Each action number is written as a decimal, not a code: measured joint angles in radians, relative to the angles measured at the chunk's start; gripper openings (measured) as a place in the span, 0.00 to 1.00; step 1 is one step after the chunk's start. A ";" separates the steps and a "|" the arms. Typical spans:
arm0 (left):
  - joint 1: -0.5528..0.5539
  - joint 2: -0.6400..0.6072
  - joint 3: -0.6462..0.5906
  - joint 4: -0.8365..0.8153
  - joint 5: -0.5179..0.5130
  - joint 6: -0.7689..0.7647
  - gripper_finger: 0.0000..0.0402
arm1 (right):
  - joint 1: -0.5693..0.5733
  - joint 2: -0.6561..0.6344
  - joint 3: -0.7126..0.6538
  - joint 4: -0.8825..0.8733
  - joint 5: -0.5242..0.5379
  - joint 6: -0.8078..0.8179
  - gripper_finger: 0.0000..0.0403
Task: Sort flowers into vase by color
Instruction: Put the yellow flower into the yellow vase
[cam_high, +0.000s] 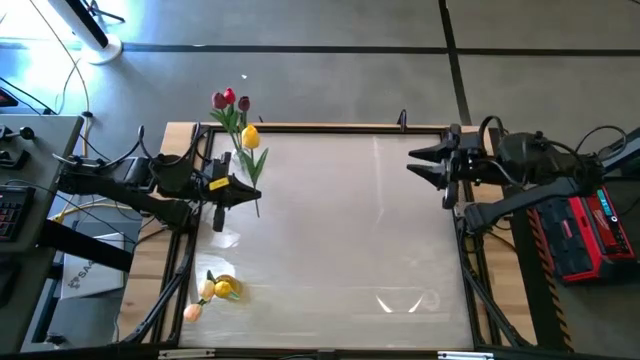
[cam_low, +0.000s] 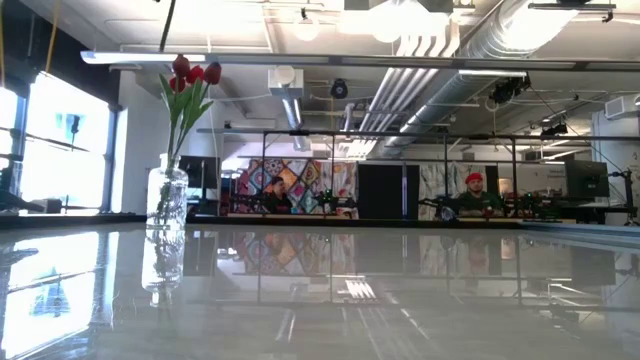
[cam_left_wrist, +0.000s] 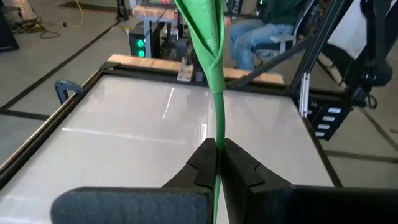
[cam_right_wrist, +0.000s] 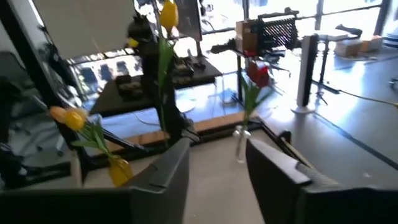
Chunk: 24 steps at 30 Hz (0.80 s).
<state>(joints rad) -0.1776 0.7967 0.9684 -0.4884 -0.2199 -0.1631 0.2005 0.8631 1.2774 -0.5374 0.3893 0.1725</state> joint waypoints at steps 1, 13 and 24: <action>0.000 0.000 0.000 -0.011 0.000 0.000 0.00 | 0.000 0.001 0.000 -0.012 0.014 -0.002 0.39; 0.000 -0.013 -0.001 -0.040 0.011 0.126 0.00 | 0.000 0.008 0.000 -0.067 0.072 0.010 0.48; 0.000 -0.093 -0.079 -0.042 0.090 0.219 0.00 | 0.000 0.008 0.000 -0.066 0.072 0.010 0.48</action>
<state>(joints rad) -0.1780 0.7037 0.8897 -0.5307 -0.1303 0.0556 0.2005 0.8707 1.2778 -0.6037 0.4614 0.1825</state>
